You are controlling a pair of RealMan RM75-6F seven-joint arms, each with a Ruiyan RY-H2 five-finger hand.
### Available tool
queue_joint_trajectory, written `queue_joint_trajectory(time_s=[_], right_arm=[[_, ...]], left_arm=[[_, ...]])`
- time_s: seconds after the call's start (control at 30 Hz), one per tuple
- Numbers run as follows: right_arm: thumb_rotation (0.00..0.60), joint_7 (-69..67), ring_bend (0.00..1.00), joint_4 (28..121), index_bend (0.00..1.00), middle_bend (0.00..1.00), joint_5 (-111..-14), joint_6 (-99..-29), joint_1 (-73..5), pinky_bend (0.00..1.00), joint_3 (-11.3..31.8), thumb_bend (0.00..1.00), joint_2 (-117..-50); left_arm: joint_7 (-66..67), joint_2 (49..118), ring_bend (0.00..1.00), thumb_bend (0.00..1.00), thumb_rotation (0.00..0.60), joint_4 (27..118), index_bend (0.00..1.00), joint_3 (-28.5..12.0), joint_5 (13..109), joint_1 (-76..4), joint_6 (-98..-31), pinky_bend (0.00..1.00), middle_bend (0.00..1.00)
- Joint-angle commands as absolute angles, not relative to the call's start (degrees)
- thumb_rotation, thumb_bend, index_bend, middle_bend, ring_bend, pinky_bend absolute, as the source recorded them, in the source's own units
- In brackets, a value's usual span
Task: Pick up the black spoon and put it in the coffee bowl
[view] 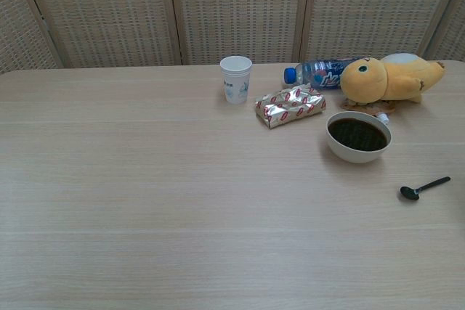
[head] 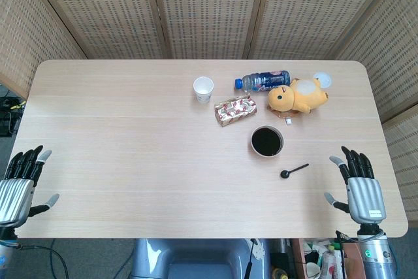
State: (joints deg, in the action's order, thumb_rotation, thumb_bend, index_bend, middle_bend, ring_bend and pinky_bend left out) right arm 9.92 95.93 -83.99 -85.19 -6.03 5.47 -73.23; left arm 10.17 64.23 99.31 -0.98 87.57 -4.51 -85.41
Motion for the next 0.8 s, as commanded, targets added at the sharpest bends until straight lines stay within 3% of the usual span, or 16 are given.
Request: queue_joint_trajectory(time_s=[0.03,0.47,0.57,0.63,0.8], right_arm=[[0.6,9.8,0.05,95.8,0.22,0.12,-84.0,-85.0,-6.1,0.11,5.4,0.18,-73.3],[0.6,8.5,0.06,95.6,0.22,0.18,-84.6,-84.1,-6.9,0.14,5.6,0.18,-73.1],[0.6,8.1,0.19,95.9,0.22,0.27,-84.8,-82.8,-7.8,0.3,5.7,0.19,-72.9],[0.6,7.8,0.34,96.1,0.22,0.38,-84.8,-81.4,-8.8,0.49,5.9,0.2,-72.6],[0.6,6.1,0.76,97.9,0.22,0.71,-83.6,-74.4,-12.4,0.81,6.3,0.31,-70.6]], left_arm=[[10.3,64.2,0.0,0.22,0.6,99.4,0.0,-1.0,87.6,-4.6,-85.3,0.0,0.0],[10.1,64.1,0.0,0.22,0.6,99.5,0.0,-1.2,87.0,-4.6,-85.2,0.0,0.0],[10.0,63.9,0.0,0.22,0.6,99.4,0.0,-1.3,87.0,-4.6,-85.3,0.0,0.0],[10.0,63.8,0.0,0.22,0.6,99.4,0.0,-1.5,86.9,-4.7,-85.4,0.0,0.0],[10.1,63.3,0.0,0.22,0.6,99.4,0.0,-1.8,86.9,-4.9,-85.3,0.0,0.0]])
